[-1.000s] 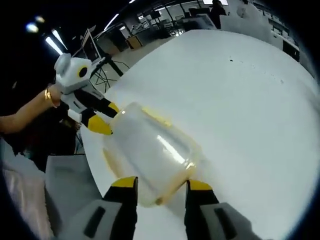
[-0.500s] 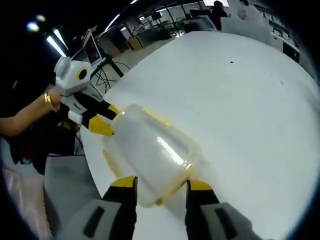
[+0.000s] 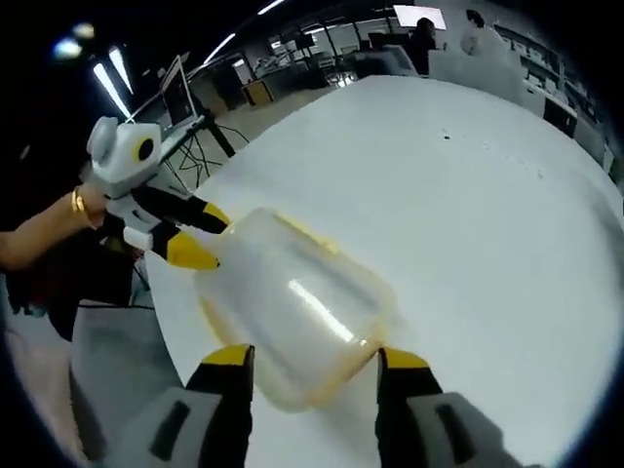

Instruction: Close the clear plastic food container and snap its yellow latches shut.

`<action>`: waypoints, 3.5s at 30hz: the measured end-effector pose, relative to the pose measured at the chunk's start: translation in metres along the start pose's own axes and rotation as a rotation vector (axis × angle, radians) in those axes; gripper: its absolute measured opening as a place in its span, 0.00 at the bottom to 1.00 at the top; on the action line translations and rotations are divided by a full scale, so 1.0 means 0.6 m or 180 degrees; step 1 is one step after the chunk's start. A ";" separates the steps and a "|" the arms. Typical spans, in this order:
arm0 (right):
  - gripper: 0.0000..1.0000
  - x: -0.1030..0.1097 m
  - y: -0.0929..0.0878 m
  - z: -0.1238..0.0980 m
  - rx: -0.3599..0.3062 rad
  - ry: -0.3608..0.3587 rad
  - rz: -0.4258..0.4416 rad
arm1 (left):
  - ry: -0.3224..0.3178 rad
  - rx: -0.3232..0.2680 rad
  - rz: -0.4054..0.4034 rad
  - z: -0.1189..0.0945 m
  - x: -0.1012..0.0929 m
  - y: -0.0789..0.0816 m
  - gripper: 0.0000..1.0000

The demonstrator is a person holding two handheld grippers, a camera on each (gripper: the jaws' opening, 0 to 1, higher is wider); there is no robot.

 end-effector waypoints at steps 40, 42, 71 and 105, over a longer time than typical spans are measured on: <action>0.37 0.046 0.093 0.045 -0.0257 0.0246 -0.0947 | -0.0399 -0.0318 0.1465 0.019 -0.084 0.013 0.42; 0.38 0.043 0.100 0.050 -0.0163 0.0274 -0.1071 | -0.0457 -0.0276 0.1560 0.020 -0.084 0.009 0.44; 0.43 0.030 0.151 0.108 0.1201 0.0888 -0.2105 | -0.0561 -0.0299 0.2411 0.045 -0.107 -0.017 0.29; 0.45 0.027 0.152 0.138 0.1586 0.1442 -0.2110 | -0.0308 -0.0378 0.2635 0.046 -0.117 -0.031 0.31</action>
Point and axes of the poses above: the point that each gripper's makers call its tool centre point, and the gripper's own axes: z roughly forward along the fingers, x roughly to its left, y roughly out of its top, the point moved 10 cm from there along -z, roughly backward along the fingers, and after that the axes turned 11 degrees about -x, right-handed, at the moved point
